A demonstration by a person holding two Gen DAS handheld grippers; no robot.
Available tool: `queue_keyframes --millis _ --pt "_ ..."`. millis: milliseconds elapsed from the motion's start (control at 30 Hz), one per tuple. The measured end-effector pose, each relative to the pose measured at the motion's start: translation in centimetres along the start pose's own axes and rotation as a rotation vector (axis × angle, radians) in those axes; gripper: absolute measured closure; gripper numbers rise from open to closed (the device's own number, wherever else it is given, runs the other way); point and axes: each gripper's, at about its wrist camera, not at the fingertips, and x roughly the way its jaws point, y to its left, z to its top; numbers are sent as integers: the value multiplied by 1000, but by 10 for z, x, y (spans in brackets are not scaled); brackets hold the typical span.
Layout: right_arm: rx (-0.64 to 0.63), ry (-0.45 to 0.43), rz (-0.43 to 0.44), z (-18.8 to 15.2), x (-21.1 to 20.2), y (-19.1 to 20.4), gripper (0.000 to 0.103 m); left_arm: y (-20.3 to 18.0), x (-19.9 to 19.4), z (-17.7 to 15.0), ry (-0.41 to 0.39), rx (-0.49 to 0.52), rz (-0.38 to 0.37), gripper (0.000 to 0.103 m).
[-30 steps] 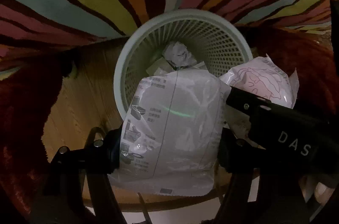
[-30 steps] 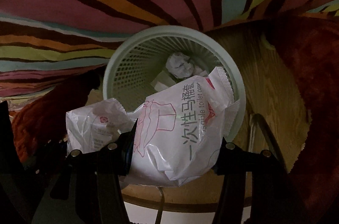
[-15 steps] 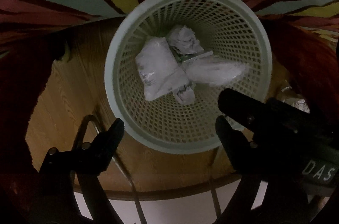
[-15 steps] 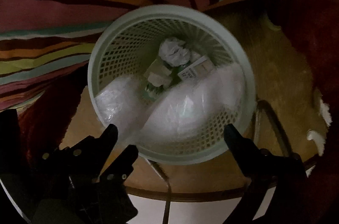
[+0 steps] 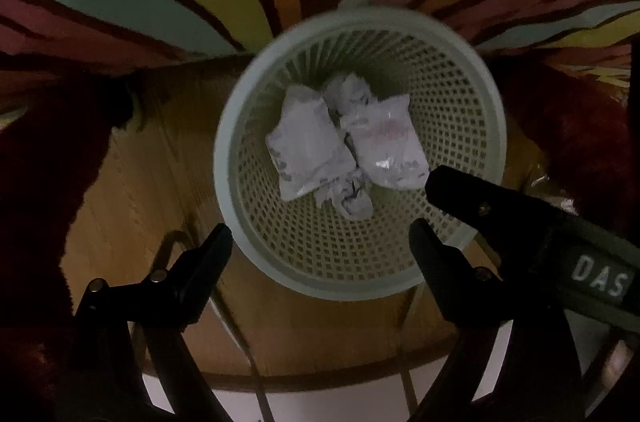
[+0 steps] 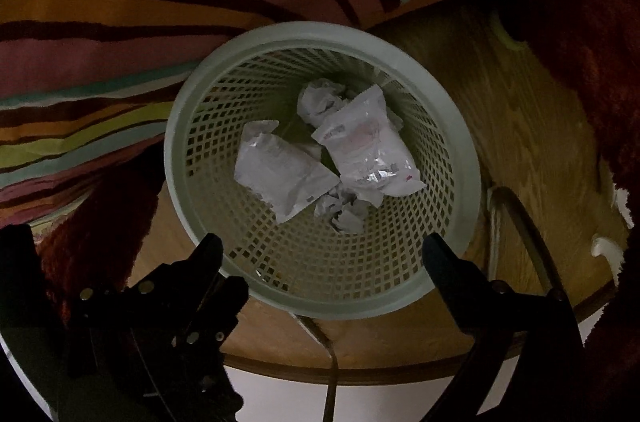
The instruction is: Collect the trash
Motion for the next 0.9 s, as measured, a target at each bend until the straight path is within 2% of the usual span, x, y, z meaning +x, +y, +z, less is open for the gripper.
queue_keyframes --millis 200,333,400,433,533,600,633,667,700,733,900 --pt "-61 -102 19 -8 -24 9 8 -7 -42 -4 -155 68 18 15" --pt "-115 -201 41 -17 -50 15 8 -6 -73 -10 -249 90 6 16" --pt "-133 -260 53 -23 -65 18 8 -4 -86 -13 -288 97 12 16" --pt "-153 -330 55 -30 -82 19 8 -3 -92 -14 -309 100 15 16" --pt "-170 -398 52 -38 -97 22 7 -2 -114 -23 -380 113 34 16" --pt "-202 -511 44 -54 -122 25 7 0 -128 -31 -430 122 55 16" --pt "-203 -515 44 -55 -123 25 7 1 -134 -34 -451 123 69 16" --pt "-231 -586 35 -66 -139 28 7 2 -141 -39 -480 128 79 16" --pt "-242 -611 30 -70 -145 28 7 2 -148 -43 -508 135 77 16" --pt "-279 -699 11 -86 -162 31 7 2 -154 -48 -536 140 72 16" --pt "-323 -795 -13 -111 -186 33 7 -5 -181 -72 -653 177 60 16"
